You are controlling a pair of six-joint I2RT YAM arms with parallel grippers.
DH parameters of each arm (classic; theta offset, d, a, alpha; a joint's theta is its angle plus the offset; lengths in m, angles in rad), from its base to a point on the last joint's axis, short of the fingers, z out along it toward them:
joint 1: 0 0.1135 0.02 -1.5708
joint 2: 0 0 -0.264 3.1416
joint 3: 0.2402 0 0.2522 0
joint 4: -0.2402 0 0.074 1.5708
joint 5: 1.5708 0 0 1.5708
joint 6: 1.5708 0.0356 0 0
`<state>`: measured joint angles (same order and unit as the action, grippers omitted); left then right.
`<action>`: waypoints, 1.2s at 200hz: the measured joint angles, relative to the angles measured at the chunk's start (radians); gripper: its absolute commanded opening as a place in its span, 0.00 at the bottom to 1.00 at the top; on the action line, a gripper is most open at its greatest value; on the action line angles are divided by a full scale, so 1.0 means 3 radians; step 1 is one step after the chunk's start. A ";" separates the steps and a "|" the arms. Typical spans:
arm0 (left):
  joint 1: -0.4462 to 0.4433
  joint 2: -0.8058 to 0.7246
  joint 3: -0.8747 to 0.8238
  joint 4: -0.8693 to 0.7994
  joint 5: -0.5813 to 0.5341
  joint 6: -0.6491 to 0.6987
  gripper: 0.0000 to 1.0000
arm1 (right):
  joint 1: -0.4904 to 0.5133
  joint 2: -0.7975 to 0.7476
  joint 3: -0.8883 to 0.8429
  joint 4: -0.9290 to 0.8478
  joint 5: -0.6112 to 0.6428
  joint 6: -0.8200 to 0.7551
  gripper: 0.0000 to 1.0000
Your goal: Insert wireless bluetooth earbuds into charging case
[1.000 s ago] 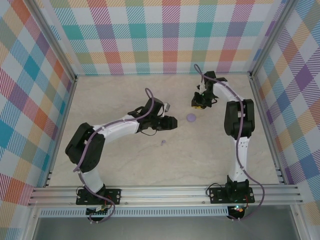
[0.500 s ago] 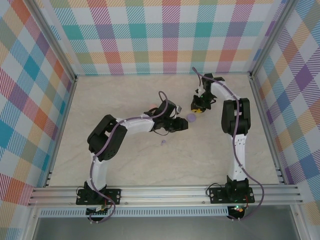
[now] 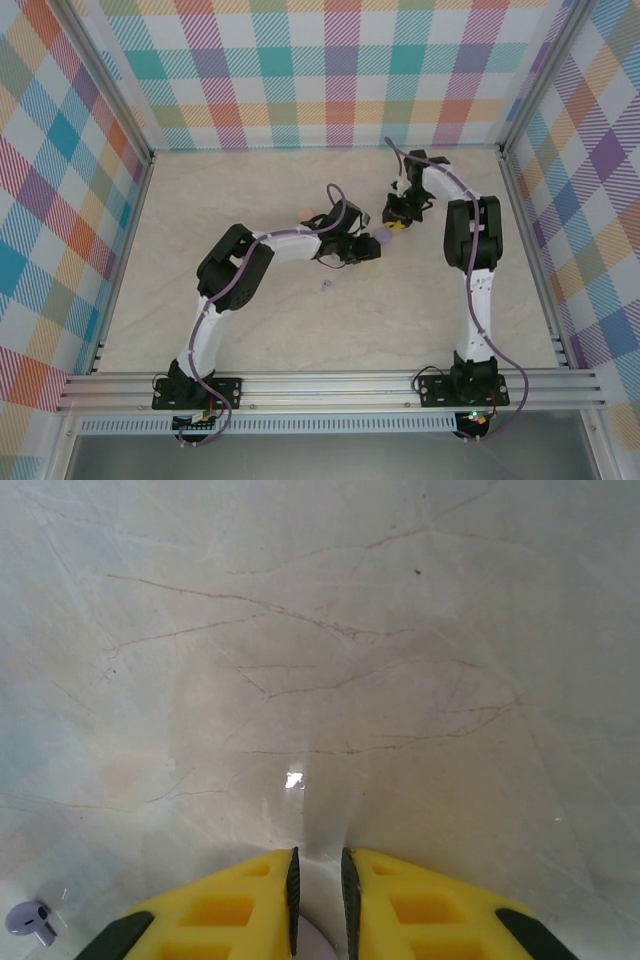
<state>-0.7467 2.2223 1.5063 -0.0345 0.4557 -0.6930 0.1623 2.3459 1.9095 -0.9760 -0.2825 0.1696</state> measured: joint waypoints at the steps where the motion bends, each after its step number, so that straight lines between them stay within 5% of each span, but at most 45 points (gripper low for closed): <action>1: 0.0000 0.0009 0.0008 -0.0004 0.0001 -0.0001 0.25 | 0.0000 -0.0003 -0.0004 0.0004 0.0000 0.0000 0.21; 178: -0.0041 0.0104 0.0285 -0.0412 -0.0473 -0.0047 0.21 | 0.0000 -0.0865 -0.1106 0.0113 0.0159 -0.0058 0.23; 240: -0.0025 -0.0132 0.0029 -0.0516 -0.0638 -0.0009 0.15 | -0.0027 -0.0895 -0.0853 0.0139 0.0170 -0.0033 0.14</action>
<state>-0.7544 2.1826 1.5150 -0.1894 0.2642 -0.6956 0.1543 2.0773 1.6535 -0.9344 -0.2314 0.1596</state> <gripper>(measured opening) 0.196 0.162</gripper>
